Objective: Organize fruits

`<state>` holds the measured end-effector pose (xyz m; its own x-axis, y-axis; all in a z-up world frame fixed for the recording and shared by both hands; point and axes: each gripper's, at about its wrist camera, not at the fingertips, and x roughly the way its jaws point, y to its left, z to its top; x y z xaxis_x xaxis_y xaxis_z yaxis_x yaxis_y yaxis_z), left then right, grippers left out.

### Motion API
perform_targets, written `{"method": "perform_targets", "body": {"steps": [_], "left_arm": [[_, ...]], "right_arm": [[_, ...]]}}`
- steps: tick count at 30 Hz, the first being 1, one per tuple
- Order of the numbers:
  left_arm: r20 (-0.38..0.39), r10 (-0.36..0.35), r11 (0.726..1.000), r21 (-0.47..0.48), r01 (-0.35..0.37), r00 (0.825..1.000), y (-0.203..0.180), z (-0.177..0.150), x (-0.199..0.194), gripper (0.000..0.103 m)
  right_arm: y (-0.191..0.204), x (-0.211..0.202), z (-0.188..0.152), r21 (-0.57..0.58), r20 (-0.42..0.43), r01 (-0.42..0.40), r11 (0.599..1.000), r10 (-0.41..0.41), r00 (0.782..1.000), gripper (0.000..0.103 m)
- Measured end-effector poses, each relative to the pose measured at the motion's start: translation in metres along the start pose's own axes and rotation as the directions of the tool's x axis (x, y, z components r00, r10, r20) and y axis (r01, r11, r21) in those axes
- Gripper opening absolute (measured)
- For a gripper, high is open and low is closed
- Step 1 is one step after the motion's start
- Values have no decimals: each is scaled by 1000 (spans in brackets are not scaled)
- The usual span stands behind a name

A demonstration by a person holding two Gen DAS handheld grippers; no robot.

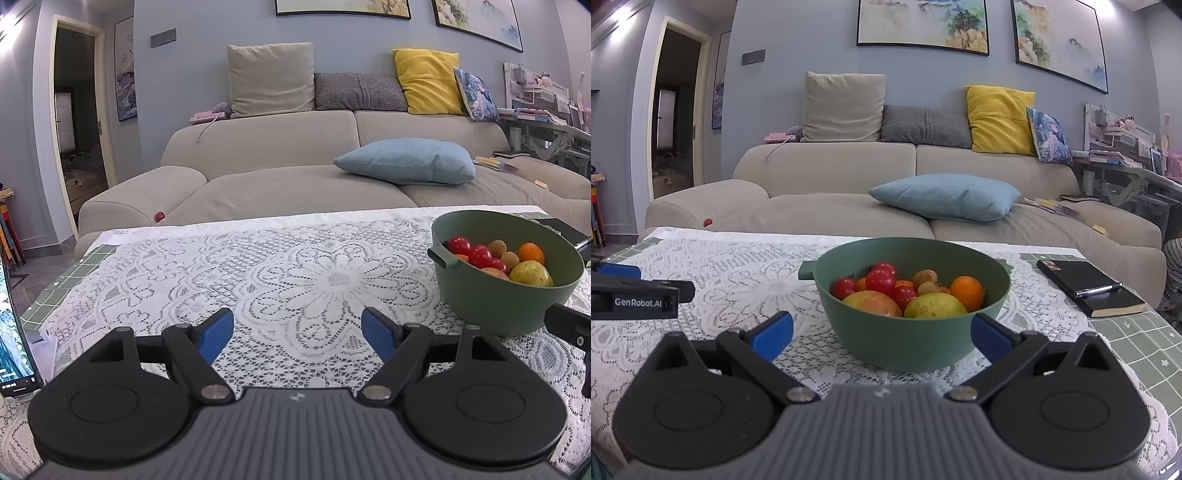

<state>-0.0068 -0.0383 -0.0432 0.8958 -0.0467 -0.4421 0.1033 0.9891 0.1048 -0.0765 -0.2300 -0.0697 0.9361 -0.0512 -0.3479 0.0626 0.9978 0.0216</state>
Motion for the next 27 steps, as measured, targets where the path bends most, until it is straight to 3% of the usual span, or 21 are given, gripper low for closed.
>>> {"method": "perform_targets", "body": {"steps": [27], "left_arm": [[3, 6, 1000, 0, -6, 1000, -1, -1, -3, 92]], "right_arm": [[-1, 6, -1, 3, -38, -7, 1000, 7, 999, 99]]}}
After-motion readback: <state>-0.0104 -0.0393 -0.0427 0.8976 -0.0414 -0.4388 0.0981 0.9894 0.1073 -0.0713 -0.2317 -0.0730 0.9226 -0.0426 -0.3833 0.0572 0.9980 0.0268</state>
